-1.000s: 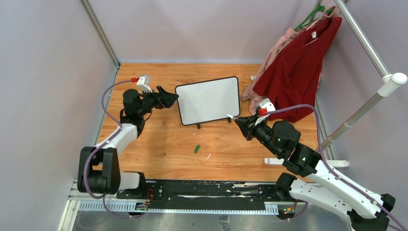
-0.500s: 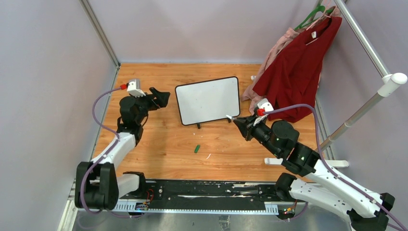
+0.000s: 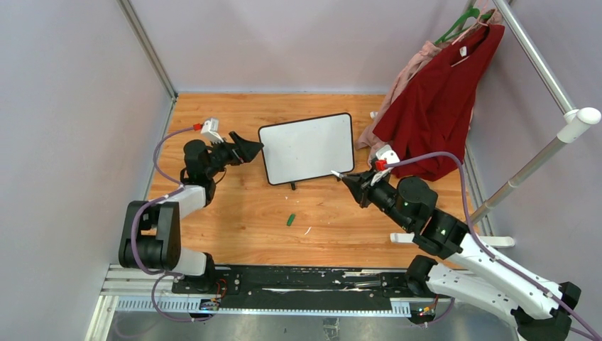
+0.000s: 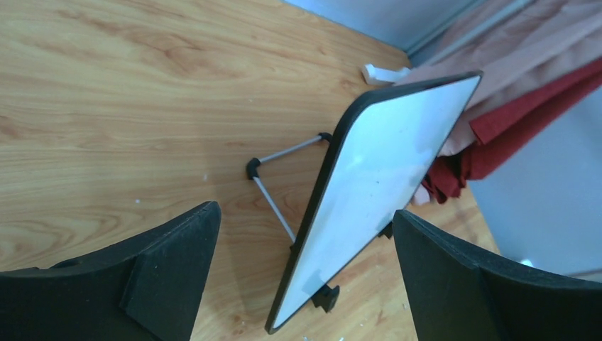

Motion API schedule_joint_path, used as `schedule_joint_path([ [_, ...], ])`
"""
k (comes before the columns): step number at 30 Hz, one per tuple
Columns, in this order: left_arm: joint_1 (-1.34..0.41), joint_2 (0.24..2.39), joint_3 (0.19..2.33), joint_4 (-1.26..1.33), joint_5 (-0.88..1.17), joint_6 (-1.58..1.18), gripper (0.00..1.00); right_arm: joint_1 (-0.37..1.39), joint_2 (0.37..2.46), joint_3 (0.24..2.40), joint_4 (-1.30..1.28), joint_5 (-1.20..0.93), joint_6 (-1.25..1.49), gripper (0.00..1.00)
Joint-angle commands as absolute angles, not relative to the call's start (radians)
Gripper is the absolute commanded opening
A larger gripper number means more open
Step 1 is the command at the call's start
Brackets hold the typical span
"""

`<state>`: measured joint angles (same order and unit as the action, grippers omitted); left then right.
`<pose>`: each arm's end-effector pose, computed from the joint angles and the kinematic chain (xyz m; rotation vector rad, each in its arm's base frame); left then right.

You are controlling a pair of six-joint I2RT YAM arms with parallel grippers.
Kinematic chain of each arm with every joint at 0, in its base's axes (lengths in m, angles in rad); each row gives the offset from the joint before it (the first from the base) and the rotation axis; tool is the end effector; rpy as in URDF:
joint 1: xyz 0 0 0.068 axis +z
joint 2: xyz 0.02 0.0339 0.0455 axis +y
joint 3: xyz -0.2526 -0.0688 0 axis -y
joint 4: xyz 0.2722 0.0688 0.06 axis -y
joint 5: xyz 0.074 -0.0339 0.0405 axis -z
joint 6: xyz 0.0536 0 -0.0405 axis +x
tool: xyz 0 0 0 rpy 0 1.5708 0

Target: Write a sentence on the whiteboard

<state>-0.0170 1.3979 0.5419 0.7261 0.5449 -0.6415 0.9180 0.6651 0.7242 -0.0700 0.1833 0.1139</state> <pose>0.3186 -0.0332 0.1806 -0.1272 1.7701 -0.9449 0.1390 0.1657 0.3440 -0.4965 1.5427 0.6586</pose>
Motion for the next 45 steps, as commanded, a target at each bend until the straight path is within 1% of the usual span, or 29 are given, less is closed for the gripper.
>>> schedule_joint_path([
  [1,-0.009,1.453,0.535,0.901,0.678,-0.676,0.96,0.907,0.686,0.754,-0.022,0.165,0.120,0.00],
  [3,-0.009,1.475,0.526,0.962,0.696,-0.698,0.95,0.907,0.703,0.763,-0.017,0.156,0.124,0.00],
  [10,-0.009,1.539,0.518,1.027,0.723,-0.712,0.87,0.907,0.753,0.789,0.025,0.118,0.138,0.00],
  [14,-0.009,1.600,0.510,1.114,0.747,-0.756,0.77,0.907,0.786,0.801,0.048,0.094,0.149,0.00],
  [20,-0.009,1.655,0.498,1.221,0.760,-0.814,0.66,0.908,0.820,0.819,0.064,0.078,0.156,0.00],
  [29,-0.011,1.689,0.488,1.240,0.758,-0.814,0.57,0.908,0.878,0.833,0.123,0.059,0.180,0.00],
  [37,-0.015,1.711,0.485,1.254,0.746,-0.808,0.48,0.910,0.973,0.881,0.160,0.074,0.185,0.00],
  [45,-0.044,1.724,0.476,1.248,0.729,-0.785,0.45,0.934,1.074,0.941,0.186,0.138,0.168,0.00],
])
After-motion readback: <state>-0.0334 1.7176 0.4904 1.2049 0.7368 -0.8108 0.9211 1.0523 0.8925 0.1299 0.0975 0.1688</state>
